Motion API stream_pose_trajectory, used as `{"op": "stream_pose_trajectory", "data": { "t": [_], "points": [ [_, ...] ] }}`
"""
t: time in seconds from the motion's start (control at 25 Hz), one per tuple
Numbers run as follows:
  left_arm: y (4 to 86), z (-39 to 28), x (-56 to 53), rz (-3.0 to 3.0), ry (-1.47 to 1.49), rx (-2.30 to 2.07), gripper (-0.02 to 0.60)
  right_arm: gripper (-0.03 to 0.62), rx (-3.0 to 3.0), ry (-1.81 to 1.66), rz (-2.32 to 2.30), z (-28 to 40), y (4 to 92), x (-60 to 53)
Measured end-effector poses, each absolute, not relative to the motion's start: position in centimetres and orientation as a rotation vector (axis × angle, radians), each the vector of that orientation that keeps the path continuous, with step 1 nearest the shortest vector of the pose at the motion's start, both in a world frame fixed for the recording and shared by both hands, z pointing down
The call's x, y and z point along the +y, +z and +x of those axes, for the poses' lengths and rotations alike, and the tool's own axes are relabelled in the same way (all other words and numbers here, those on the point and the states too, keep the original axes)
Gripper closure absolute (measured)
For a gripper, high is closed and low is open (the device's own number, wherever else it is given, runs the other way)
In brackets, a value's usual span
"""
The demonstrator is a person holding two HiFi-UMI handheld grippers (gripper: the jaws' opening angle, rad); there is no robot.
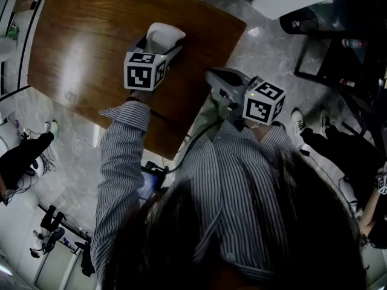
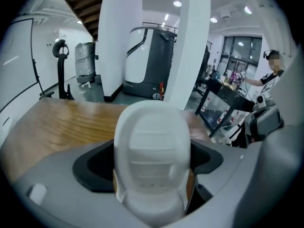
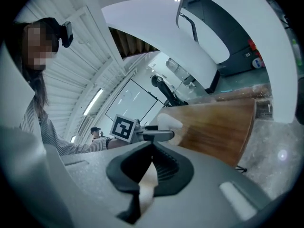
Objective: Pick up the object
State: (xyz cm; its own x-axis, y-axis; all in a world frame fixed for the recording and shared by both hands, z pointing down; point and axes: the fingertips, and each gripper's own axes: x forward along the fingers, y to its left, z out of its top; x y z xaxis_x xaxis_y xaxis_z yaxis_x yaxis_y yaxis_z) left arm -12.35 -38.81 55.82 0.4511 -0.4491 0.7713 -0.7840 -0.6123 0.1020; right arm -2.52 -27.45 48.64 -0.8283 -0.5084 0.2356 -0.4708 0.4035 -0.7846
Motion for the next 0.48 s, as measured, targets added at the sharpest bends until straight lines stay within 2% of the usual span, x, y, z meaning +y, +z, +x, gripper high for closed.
{"op": "stream_pose_trajectory", "data": {
  "t": [0.48],
  "points": [
    [46.8, -14.4, -30.8, 2.246, 0.585, -1.208, 0.124, 0.592, 2.828, -1.22, -0.863, -4.2, 43.5, -26.3]
  ]
}}
